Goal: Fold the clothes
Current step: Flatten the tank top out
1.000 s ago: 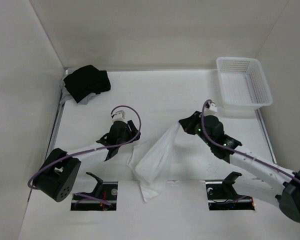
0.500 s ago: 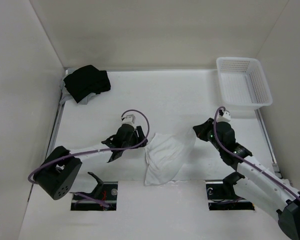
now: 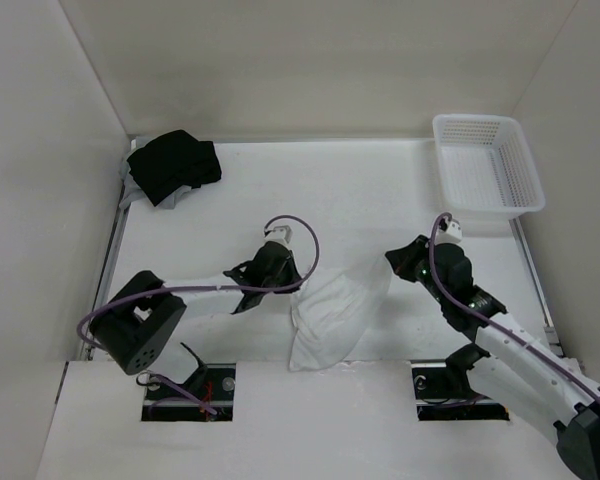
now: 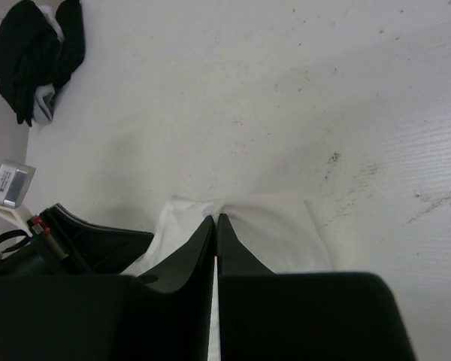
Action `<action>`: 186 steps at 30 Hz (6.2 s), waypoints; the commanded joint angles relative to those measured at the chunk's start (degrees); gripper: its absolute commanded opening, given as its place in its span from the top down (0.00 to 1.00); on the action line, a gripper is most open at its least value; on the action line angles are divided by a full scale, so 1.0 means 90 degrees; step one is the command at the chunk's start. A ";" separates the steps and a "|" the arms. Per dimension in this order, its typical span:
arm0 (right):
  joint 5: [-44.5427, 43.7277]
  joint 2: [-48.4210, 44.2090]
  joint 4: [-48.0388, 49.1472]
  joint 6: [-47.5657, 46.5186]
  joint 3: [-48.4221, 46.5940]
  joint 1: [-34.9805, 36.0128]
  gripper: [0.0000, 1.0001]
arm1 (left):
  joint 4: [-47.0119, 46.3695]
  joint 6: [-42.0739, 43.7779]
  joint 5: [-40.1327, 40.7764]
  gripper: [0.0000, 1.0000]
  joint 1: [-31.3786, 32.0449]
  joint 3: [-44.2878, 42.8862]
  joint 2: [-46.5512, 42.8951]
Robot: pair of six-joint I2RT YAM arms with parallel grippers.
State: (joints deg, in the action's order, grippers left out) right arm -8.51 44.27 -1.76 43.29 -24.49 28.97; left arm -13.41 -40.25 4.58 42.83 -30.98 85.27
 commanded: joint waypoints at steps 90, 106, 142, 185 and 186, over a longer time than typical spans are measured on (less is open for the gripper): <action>0.0731 0.0569 0.1602 0.0610 0.1120 0.0858 0.94 | 0.0925 0.0710 0.2509 0.95 -0.1267 -0.2207 0.0189; 0.0380 0.0286 0.1153 0.0698 0.0797 0.1014 0.95 | 0.0632 0.1181 0.2537 0.35 -0.1044 -0.3388 0.1037; 0.0428 0.0022 0.1182 0.0630 0.1061 0.0926 0.94 | 0.2519 -0.0772 0.1618 0.96 -0.1161 0.0095 -0.2939; 0.0341 0.0178 0.1289 0.0630 0.1227 0.0829 0.95 | 0.6134 -0.0323 0.1922 0.84 -0.0897 -0.1156 -0.2941; 0.0340 0.0227 0.1280 0.0639 0.1227 0.0819 0.95 | 0.6390 -0.0323 0.1962 0.76 -0.0906 -0.1225 -0.3038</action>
State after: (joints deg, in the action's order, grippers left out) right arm -4.21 45.91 7.73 48.90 -13.80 37.04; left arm 27.29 -44.66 19.11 34.70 -37.34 61.14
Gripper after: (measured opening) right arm 0.057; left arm 0.200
